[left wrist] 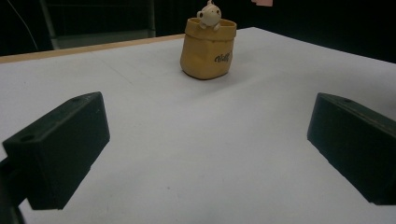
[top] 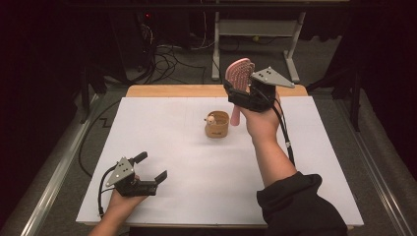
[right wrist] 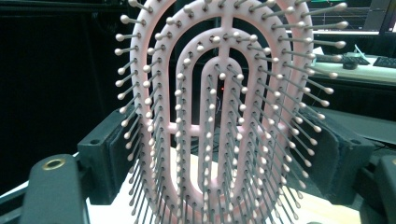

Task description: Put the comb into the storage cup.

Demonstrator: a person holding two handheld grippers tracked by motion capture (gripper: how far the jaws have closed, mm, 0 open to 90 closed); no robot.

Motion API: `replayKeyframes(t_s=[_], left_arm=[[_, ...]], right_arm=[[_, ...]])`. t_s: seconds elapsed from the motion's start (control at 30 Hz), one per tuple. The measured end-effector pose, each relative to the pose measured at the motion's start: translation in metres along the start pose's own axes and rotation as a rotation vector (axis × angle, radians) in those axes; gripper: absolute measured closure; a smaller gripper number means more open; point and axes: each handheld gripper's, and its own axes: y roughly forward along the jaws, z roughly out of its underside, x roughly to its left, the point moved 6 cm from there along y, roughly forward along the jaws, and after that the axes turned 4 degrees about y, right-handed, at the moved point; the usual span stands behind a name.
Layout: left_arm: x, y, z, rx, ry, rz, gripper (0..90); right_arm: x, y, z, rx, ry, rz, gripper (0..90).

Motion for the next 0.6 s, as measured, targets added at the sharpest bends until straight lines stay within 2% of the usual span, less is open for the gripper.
replayKeyframes(t_s=[0.6], left_arm=[[-0.001,0.0,-0.001,0.0,0.016,0.007,0.0]], right_arm=[[0.012,0.028,0.002,-0.005,0.011,-0.024,20.2]])
